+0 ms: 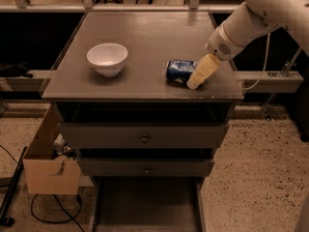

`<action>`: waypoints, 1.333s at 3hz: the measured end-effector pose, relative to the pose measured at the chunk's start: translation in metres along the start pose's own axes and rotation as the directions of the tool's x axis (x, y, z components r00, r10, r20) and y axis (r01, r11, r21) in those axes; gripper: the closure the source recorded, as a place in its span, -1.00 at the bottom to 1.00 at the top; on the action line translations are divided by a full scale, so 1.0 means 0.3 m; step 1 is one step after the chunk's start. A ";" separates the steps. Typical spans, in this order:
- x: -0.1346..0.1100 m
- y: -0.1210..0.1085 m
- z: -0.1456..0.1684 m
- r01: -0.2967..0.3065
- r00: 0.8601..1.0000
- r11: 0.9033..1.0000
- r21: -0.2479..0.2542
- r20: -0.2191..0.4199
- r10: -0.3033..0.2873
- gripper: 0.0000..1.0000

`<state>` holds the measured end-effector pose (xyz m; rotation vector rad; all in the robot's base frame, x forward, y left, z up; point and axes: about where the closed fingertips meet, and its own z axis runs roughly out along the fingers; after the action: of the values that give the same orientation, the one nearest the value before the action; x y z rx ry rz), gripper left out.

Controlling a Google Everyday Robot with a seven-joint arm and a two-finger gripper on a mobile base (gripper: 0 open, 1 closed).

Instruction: Place pepsi can into bottom drawer

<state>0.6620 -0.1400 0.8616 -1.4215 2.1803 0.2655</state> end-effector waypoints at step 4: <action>0.030 0.033 0.060 0.000 1.000 1.000 -0.028 -0.012 -0.001 -0.20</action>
Offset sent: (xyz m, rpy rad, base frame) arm -0.0098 0.0035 -0.0271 -0.0056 0.0306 0.0171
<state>0.6561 -0.1353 0.8405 -1.4423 2.1938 0.2888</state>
